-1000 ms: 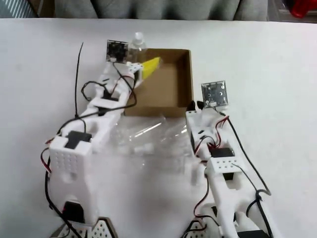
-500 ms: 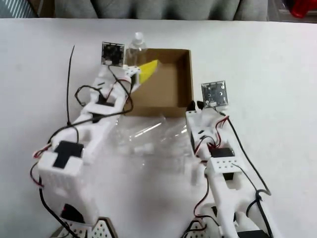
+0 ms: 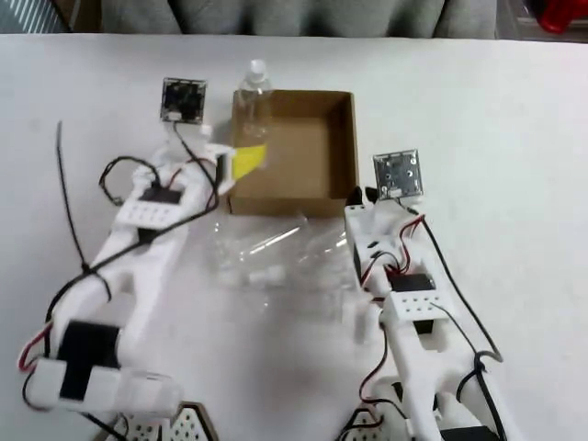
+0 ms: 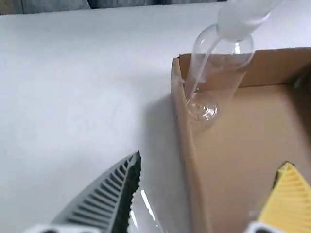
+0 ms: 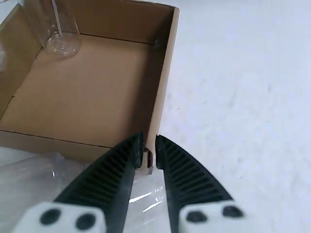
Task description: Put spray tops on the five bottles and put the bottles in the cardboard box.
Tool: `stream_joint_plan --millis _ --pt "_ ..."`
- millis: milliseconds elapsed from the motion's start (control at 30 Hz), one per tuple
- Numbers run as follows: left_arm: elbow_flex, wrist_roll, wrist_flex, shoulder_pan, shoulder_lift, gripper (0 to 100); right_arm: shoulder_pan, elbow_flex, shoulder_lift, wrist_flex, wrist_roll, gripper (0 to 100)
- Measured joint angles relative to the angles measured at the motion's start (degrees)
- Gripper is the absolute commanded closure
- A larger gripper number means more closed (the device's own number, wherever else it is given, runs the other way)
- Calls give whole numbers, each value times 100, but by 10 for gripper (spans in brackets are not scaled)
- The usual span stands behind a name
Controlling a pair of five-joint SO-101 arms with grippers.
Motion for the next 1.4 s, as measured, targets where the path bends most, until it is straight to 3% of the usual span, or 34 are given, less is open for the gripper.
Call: stream_joint_plan --millis 367,533,800,1000,1133,1233,1400 --pt "818 0 1732 -273 -2330 608 0 0 0 0 0 981" --pt "818 18 2365 -554 -2514 656 0 0 0 0 0 981" --pt "123 281 2374 -747 -1644 988 0 0 0 0 0 981" --pt "-185 422 2374 -747 -1108 954 0 0 0 0 0 978" --pt "97 1081 2303 -756 -1108 954 0 0 0 0 0 887" --pt "422 1468 2048 -888 -1169 954 -105 0 0 0 0 813" --pt "835 1679 1380 -976 -1187 954 -273 0 0 0 0 800"
